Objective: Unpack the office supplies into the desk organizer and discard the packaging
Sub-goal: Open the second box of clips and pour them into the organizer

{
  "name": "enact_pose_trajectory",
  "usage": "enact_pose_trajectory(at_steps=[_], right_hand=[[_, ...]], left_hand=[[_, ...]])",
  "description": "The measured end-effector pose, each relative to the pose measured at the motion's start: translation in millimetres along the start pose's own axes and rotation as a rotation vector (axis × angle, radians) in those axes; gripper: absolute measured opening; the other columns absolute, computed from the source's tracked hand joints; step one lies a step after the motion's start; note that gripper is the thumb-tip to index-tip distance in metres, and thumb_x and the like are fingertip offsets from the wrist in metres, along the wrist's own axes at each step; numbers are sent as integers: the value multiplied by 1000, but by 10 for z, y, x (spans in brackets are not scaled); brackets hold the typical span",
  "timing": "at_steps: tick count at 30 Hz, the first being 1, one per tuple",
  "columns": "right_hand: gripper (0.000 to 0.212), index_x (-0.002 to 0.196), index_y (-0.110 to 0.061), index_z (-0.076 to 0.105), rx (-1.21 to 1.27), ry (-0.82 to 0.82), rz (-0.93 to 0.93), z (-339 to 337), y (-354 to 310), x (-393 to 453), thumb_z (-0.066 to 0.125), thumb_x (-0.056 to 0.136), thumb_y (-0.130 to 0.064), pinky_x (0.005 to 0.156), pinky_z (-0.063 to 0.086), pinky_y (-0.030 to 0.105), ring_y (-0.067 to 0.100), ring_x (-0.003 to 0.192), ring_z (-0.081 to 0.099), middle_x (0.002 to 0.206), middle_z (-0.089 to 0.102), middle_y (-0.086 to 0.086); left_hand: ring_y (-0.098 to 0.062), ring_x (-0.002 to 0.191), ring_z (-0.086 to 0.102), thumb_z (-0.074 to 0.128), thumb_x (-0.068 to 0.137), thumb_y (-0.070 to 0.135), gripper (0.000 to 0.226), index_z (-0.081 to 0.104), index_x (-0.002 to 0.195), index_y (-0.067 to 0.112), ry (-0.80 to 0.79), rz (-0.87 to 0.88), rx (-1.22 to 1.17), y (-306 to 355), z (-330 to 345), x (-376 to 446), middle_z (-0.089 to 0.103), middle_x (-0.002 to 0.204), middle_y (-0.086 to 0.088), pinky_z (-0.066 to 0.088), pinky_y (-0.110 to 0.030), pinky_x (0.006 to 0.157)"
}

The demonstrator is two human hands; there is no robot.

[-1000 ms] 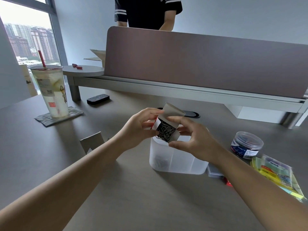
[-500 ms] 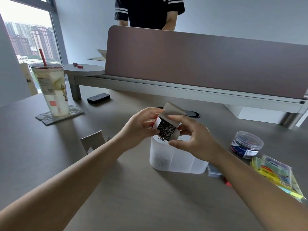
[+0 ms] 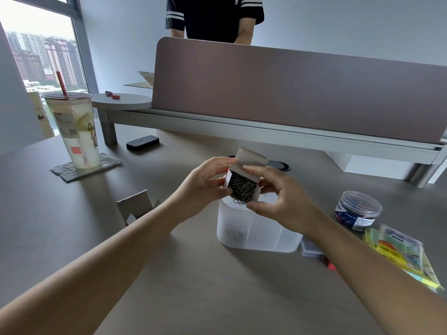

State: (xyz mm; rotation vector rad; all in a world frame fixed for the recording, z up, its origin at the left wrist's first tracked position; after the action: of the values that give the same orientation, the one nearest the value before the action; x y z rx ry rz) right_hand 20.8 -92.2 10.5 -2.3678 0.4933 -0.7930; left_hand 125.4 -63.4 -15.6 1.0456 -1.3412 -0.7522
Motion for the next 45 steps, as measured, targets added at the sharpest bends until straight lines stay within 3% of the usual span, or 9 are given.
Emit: enact_pose_trajectory(at_steps=[6,15,20,28,35,39,45], right_hand=[[59,124,-21,49,-88,-7,2,23,-10,-9,72,71,-11,76,37,0,-4,83,49,104,51,-5],[61,127,-19,47,-98,-10,-19,27,-62,-41,72,72,-12,80,37,1,3,84,50,101,52,-1],[59,125,-17,49,-101,-21,-43,49,-103,-38,71,72,-9,80,38,-1,0,85,51,100,50,-7],[59,126,-19,48,-89,-12,-12,19,-48,-43,71,72,-12,79,36,-3,-5,86,50,97,49,-13],[55,124,-20,49,-108,-7,-18,24,-23,-46,70,73,-12,80,35,-2,-2,89,50,102,51,-4],[55,124,-18,50,-134,-1,-43,35,-68,-41,70,73,-12,81,33,-4,-5,87,48,101,50,-5],[55,124,-19,51,-143,-4,-63,38,-92,-56,70,73,-11,85,33,-3,-5,89,48,103,49,-9]], left_hand=[[-3,83,64,57,67,0,49,50,106,28,-9,5,15,-32,15,-4,62,99,-2,52,-16,76],[0,80,63,56,68,-6,48,51,104,26,-9,19,1,23,23,10,61,99,-2,52,-17,72],[3,77,63,54,75,-20,53,50,102,26,6,15,23,61,14,1,60,97,-1,52,-15,70],[3,79,62,51,74,-23,59,48,102,28,10,13,40,49,57,0,59,99,1,51,-15,72],[1,82,63,56,73,-19,58,49,101,31,9,24,55,64,47,-25,59,100,4,50,-15,71],[2,79,64,59,63,0,48,50,100,30,31,17,38,82,23,-30,60,98,3,51,-14,68],[7,72,62,49,75,-23,55,47,98,27,42,14,59,93,24,-21,58,95,3,48,-9,64]])
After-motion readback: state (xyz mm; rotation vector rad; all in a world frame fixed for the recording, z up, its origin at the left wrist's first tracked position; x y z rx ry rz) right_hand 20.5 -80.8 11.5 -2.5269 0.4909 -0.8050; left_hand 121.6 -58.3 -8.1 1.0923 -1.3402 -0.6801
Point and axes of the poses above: each hand's wrist, its own x-axis towards the middle knuckle, its own z-axis out of the palm, y = z × x, the point moved 10 cm from there along x, towards the middle knuckle
